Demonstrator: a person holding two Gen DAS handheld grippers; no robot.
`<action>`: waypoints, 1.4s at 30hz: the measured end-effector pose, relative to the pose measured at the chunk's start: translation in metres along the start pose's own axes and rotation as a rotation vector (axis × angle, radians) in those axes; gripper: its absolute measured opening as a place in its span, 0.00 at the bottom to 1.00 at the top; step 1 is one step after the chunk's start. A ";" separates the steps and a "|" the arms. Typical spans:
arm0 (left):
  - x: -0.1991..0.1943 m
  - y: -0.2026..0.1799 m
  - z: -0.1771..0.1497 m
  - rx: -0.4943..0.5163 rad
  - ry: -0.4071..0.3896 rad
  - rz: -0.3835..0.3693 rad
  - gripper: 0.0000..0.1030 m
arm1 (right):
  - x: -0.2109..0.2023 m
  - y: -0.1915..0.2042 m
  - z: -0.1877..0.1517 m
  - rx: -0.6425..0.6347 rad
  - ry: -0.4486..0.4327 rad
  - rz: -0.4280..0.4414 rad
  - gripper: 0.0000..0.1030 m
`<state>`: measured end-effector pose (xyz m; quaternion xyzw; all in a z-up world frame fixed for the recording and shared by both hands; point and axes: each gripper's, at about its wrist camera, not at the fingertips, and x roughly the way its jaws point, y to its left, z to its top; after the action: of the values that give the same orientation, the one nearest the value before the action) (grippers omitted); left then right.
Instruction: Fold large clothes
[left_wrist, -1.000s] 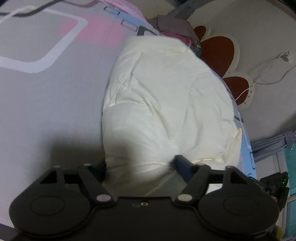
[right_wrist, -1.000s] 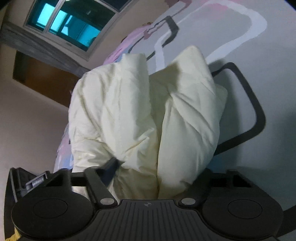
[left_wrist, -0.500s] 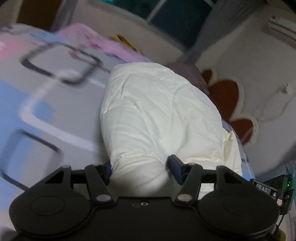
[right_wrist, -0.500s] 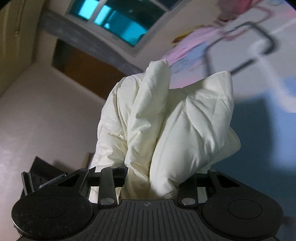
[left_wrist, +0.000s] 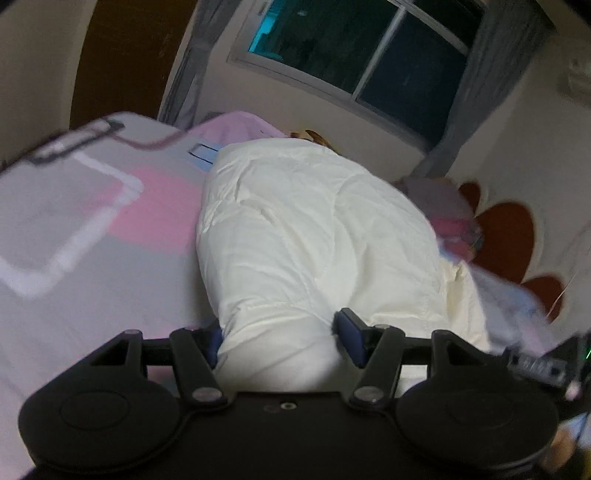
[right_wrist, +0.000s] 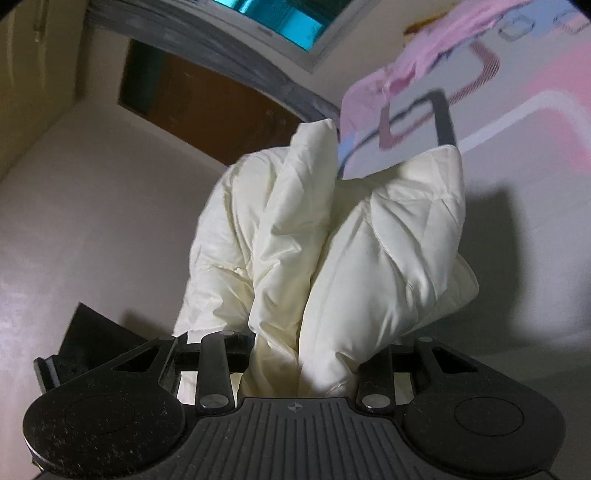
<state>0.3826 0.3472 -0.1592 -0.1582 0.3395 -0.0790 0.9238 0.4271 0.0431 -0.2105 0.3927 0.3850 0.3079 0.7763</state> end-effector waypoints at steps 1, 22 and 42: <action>0.006 0.009 -0.003 0.016 0.011 0.020 0.58 | 0.010 -0.006 -0.002 0.007 0.010 -0.033 0.37; -0.017 0.001 -0.008 0.207 0.066 0.235 0.87 | -0.006 0.098 -0.022 -0.374 -0.294 -0.512 0.72; -0.123 -0.035 -0.036 0.162 0.032 0.335 0.94 | -0.027 0.139 -0.096 -0.496 -0.213 -0.503 0.84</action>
<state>0.2649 0.3374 -0.0993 -0.0230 0.3683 0.0465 0.9283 0.3085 0.1278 -0.1213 0.1153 0.3000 0.1487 0.9352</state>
